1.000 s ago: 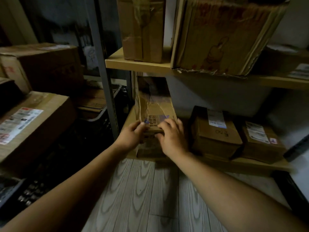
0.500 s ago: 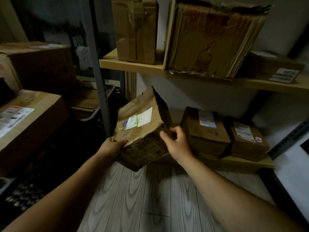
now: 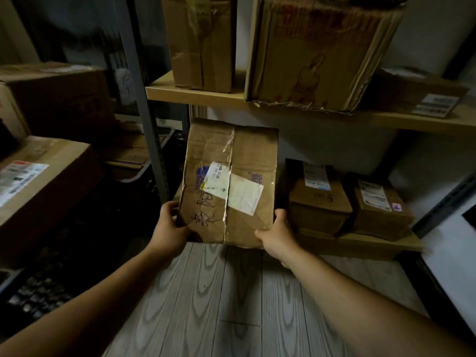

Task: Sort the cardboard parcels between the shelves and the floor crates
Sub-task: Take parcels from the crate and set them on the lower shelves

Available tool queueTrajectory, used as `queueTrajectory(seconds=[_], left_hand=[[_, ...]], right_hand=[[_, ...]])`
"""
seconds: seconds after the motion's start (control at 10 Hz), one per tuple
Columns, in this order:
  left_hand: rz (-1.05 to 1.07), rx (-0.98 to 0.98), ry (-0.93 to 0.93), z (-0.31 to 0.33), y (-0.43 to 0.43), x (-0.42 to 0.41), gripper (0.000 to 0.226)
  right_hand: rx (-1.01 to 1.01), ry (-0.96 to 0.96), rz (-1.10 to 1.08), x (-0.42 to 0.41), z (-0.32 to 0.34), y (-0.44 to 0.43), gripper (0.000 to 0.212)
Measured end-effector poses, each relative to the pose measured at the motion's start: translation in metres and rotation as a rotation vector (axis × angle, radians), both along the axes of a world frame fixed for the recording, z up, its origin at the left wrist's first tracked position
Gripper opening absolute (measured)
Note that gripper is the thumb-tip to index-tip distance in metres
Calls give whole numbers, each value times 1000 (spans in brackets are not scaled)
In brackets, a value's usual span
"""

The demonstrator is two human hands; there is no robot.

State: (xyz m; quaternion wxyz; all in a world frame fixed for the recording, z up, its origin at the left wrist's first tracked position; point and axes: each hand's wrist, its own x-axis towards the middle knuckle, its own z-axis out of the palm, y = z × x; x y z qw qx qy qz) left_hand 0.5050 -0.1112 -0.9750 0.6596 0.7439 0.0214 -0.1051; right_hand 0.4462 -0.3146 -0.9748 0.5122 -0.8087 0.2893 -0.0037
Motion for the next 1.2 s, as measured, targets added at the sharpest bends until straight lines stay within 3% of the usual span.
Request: queueTrajectory(seconds=[0.4,0.6,0.7,0.8,1.0,1.1,1.2], left_hand=[[3,-26,-77,-20,-5,-24,60],[23,263,-209,-6,-7,4,63],[55,378,-249,7,-14,27,49],[21,384,-244,10,-22,49,52],[-123,583,-314,0,-24,94,54],[-301,876,-239,-19,-25,120,55],[-507,1143,-230,-28,-28,140,69]], right_hand=[[20,-2,-32,-17,-24,-4,54],[103,-96,7,0,-11,2,80],[123,-134,7,18,3,4,68],[62,-128,1,39,10,4,50],[-57,-142,-33,77,15,-4,48],[-129,-120,-6,93,5,-3,48],[-165,18,45,100,-8,-6,49]])
